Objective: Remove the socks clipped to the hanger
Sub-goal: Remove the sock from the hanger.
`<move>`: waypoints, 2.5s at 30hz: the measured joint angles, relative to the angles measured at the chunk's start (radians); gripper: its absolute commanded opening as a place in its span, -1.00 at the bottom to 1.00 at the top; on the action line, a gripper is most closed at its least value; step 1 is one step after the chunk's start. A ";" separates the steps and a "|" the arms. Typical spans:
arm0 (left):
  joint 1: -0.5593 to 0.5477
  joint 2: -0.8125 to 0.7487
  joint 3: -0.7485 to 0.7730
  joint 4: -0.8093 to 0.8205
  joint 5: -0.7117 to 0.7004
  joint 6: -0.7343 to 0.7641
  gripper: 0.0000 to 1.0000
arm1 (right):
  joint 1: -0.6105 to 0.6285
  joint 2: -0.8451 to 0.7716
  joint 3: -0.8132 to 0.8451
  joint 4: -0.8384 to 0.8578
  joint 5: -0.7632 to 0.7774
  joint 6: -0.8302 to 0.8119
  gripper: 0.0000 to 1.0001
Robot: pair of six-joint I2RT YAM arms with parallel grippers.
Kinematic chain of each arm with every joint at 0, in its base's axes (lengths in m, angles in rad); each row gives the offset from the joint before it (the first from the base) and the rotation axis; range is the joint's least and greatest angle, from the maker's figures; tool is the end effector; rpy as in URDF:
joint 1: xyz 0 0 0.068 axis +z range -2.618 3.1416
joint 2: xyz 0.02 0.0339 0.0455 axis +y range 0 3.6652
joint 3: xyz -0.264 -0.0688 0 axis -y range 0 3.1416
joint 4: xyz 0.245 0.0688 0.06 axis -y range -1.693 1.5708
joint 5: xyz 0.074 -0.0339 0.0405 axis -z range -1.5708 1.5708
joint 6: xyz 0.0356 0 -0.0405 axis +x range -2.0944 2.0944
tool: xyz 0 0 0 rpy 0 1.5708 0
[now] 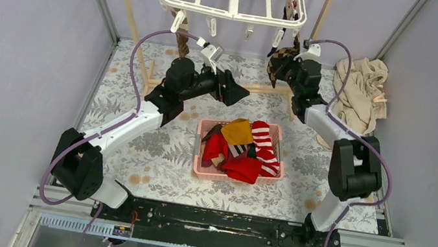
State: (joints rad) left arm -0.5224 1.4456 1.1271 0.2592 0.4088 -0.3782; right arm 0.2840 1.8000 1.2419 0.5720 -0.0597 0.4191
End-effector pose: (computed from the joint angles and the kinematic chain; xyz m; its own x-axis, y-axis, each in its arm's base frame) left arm 0.2919 -0.1844 0.3494 -0.3438 -0.1930 -0.9190 0.7261 0.5659 -0.3905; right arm 0.4113 0.1223 0.2933 -0.1249 0.3867 -0.9137 -0.3132 0.8584 0.4061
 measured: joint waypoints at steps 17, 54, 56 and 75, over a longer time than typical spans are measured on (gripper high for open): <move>0.100 0.232 -0.068 0.717 0.369 -0.391 0.97 | -0.143 -0.299 -0.119 0.116 -0.604 0.422 -1.00; -0.015 0.367 0.129 0.715 0.392 -0.329 -0.47 | -0.114 -0.300 -0.206 0.346 -0.824 0.731 -1.00; -0.015 0.372 0.146 0.706 0.397 -0.332 -0.53 | -0.114 -0.300 -0.206 0.346 -0.824 0.730 -1.00; -0.014 0.299 0.159 0.394 0.348 -0.227 -1.00 | -0.108 -0.390 -0.183 -0.126 -0.702 0.361 0.37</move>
State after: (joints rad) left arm -0.5369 1.7443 1.2861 0.6537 0.7570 -0.6048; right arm 0.1761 1.4101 1.0592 0.4465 -0.7616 0.7803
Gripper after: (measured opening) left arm 0.045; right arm 0.630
